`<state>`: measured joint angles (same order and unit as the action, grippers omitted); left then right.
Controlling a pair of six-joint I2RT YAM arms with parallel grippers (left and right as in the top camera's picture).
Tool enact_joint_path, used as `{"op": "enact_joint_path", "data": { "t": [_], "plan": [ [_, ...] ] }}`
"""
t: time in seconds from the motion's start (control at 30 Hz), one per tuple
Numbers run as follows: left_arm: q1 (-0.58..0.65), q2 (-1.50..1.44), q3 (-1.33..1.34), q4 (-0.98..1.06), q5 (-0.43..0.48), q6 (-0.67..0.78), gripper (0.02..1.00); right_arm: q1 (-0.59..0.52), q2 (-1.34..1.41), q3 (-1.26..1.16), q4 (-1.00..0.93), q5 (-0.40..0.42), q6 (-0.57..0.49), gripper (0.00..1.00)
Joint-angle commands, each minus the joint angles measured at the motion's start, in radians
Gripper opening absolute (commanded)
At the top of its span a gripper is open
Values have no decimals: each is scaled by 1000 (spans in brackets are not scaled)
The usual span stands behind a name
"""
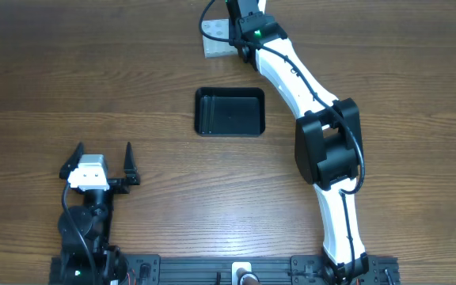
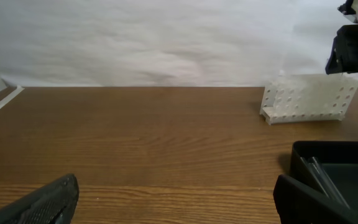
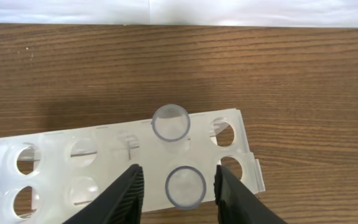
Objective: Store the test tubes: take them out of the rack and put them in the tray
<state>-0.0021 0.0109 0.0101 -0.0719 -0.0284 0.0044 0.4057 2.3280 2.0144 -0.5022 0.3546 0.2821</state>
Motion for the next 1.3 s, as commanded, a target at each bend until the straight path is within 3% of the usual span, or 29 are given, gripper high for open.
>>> {"op": "enact_joint_path", "data": {
  "t": [0.03,0.43,0.53,0.63,1.3],
  "plan": [
    [6,-8,-5,-1,13,15,996,15,14,26,-8,6,1,332],
    [6,-8,-5,-1,13,15,996,24,14,26,-11,44,0,218],
    [6,-8,-4,-1,13,15,998,24,14,26,-11,44,-2,220],
    [6,-8,-4,-1,13,15,998,24,14,26,-11,51,-2,334],
    [6,-8,-5,-1,13,15,998,10,18,23,2,89,-14,305]
  ]
}}
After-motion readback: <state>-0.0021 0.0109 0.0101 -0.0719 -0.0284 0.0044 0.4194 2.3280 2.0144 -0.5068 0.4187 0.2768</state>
